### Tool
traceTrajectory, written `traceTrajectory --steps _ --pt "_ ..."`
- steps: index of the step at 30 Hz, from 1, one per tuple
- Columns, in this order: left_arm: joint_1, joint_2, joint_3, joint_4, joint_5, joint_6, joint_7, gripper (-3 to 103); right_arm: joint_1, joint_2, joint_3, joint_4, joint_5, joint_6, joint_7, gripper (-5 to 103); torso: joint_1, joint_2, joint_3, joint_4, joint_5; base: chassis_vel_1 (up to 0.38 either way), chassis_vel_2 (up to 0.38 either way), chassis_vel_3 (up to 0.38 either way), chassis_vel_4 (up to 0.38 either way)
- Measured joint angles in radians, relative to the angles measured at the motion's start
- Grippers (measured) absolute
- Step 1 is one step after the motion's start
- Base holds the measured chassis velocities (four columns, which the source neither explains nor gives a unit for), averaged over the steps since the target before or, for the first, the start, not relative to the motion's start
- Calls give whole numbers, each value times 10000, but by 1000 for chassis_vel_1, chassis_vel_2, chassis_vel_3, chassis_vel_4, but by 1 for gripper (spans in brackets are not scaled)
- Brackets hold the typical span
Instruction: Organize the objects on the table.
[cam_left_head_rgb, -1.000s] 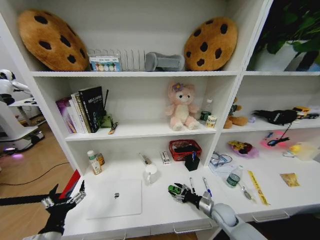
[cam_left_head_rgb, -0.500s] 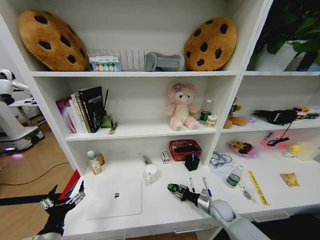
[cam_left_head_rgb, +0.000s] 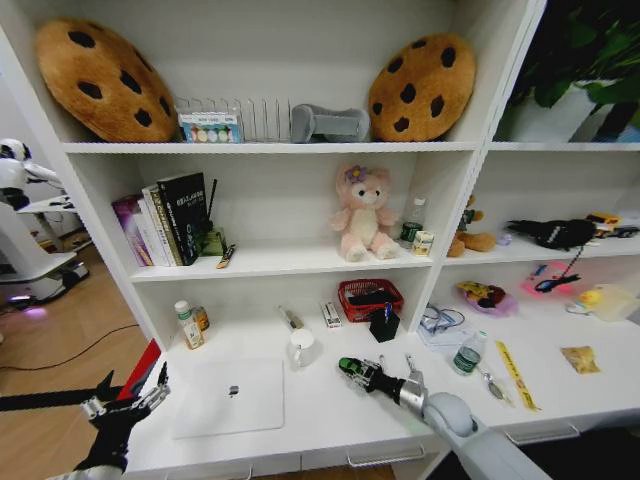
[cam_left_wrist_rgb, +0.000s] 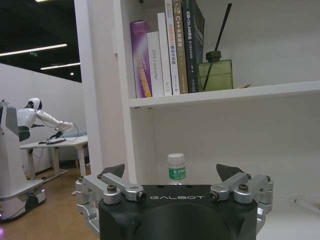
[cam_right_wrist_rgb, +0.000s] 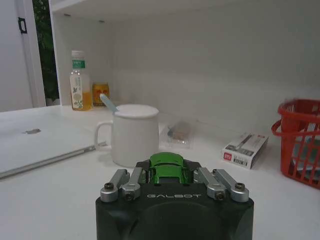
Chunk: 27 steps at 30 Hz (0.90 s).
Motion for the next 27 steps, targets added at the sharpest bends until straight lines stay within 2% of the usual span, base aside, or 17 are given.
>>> traceTrajectory --steps 3,10,11,13,15,16,17,18,19,20,21,22,23,24,25,26,27 --pt "-32 39 14 48 -11 0 -3 100 -409 -429 595 912 283 48 5 36 0 1 -1 -2 -2 0 0 0 0" --pt "-60 45 40 76 -13 0 -9 100 -490 -735 842 1283 448 92 -6 36 0 0 0 -3 0 0 0 0 0" --pt "-74 36 75 87 -11 1 -11 100 -435 -1177 1170 1734 812 75 -9 36 0 0 0 -2 -2 0 0 0 0" --pt "-75 31 83 87 -7 0 -12 100 -368 -1329 1281 1884 974 54 -9 36 0 0 0 -1 -4 0 0 0 0" --pt "-65 33 92 84 12 -10 -13 100 198 -2037 1545 2381 1851 -127 -45 36 0 0 0 -1 0 0 0 0 0" --pt "-65 33 92 84 12 -10 -13 100 198 -2037 1545 2381 1851 -127 -45 36 0 0 0 -1 0 0 0 0 0" --pt "-59 45 85 80 23 -29 -23 102 932 -2573 1465 2623 2709 -361 -48 36 0 -1 0 -2 4 0 0 0 0" --pt "-59 45 85 80 23 -29 -23 102 932 -2573 1465 2623 2709 -361 -48 36 0 -1 0 -2 4 0 0 0 0" --pt "-62 49 88 84 49 -45 -24 100 1904 -3103 1053 2677 3541 -489 -123 36 0 -1 0 3 -5 0 0 0 0" --pt "-70 37 100 96 85 -52 -24 97 2794 -3370 541 2579 4153 -603 -325 36 0 -2 0 2 -3 0 0 0 0" --pt "-86 -3 113 137 146 -69 -27 99 4120 -3483 -244 2362 4774 -852 -537 36 0 -2 1 -3 1 0 0 0 0" --pt "-86 -3 113 137 146 -69 -27 99 4120 -3483 -244 2362 4774 -852 -537 36 0 -2 1 -3 1 0 0 0 0" --pt "-112 -68 116 242 240 -148 -29 100 5870 -3347 -1410 1910 5233 -1036 -760 36 0 -1 0 3 -6 0 0 0 0" --pt "-112 -68 116 242 240 -148 -29 100 5870 -3347 -1410 1910 5233 -1036 -760 36 0 -1 0 3 -6 0 0 0 0" --pt "-120 -105 106 297 263 -175 -29 101 6766 -3068 -2077 1483 5338 -1119 -921 36 1 -2 1 -1 1 0 0 0 0" --pt "-120 -105 106 297 263 -175 -29 101 6766 -3068 -2077 1483 5338 -1119 -921 36 1 -2 1 -1 1 0 0 0 0" --pt "-124 -130 98 328 278 -193 -30 100 7433 -2804 -2586 1084 5393 -1197 -1022 36 0 -2 0 0 0 0 0 0 0"
